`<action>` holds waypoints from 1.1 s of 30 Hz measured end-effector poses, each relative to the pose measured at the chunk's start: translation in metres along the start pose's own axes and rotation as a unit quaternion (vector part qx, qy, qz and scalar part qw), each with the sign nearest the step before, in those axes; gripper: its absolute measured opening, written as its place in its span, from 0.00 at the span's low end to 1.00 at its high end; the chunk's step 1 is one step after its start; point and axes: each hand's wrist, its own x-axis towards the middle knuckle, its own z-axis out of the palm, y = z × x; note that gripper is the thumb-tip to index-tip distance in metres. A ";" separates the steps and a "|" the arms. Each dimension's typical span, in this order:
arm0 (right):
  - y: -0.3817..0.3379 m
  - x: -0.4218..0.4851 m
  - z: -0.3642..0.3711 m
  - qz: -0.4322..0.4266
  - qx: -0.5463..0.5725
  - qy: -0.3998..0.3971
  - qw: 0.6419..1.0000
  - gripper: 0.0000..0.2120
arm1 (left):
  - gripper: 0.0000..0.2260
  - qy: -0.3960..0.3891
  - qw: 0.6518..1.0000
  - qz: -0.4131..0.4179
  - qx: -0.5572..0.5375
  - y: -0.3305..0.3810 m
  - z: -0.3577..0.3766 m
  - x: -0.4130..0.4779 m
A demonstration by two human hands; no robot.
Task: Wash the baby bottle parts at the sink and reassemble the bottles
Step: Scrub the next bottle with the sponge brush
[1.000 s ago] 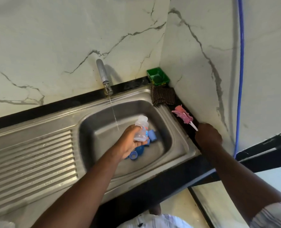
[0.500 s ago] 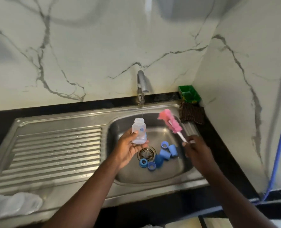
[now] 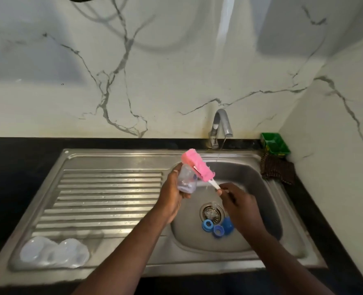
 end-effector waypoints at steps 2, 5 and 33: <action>-0.005 -0.002 0.007 -0.034 -0.018 -0.026 0.999 0.03 | 0.15 0.009 1.000 0.014 0.024 0.000 -0.008 -0.001; -0.008 0.001 0.012 -0.013 -0.030 0.015 0.999 0.03 | 0.15 -0.001 0.998 0.038 0.053 0.008 -0.013 -0.002; -0.026 -0.027 0.028 0.004 -0.058 0.052 0.997 0.02 | 0.39 -0.071 0.996 -0.018 -0.057 0.022 -0.025 -0.012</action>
